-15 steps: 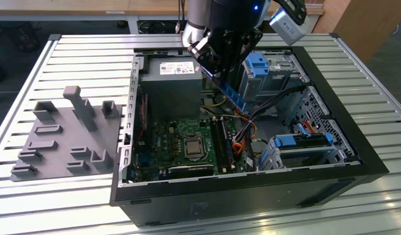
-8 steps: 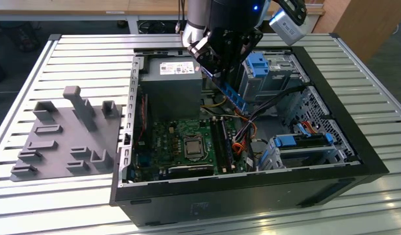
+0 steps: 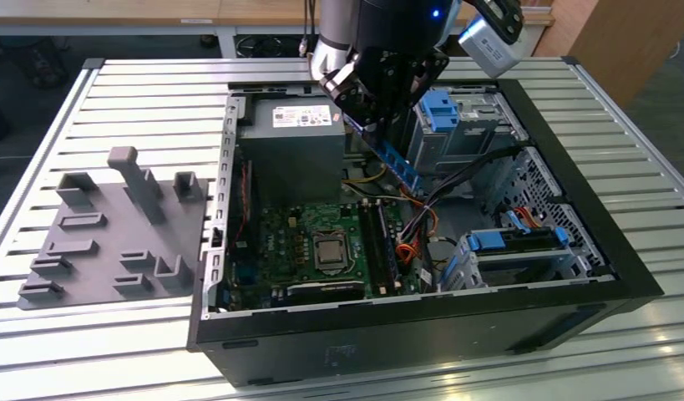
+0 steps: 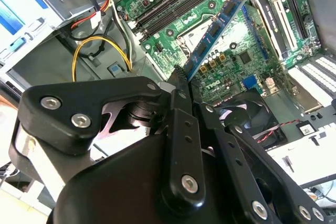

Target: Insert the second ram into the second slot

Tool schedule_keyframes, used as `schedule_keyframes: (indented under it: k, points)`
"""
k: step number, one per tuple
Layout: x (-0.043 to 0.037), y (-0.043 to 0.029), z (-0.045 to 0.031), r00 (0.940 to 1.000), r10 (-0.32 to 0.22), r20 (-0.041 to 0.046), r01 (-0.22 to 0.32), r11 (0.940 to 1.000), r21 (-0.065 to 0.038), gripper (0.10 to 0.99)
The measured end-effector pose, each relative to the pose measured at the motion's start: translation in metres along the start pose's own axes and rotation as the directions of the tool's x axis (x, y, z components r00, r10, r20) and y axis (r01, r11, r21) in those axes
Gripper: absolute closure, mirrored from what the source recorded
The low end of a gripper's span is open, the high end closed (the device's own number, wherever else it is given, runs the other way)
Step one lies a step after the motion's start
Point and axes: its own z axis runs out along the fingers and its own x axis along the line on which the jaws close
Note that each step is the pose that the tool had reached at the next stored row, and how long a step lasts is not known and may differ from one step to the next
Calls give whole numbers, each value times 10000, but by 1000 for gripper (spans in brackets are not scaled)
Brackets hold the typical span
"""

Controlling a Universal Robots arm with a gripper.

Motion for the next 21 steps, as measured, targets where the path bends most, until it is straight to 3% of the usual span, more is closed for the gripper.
schedule_keyframes:
  k: [21]
  points:
    - [0,0,1,9993,366,13,-366,9993,6,949]
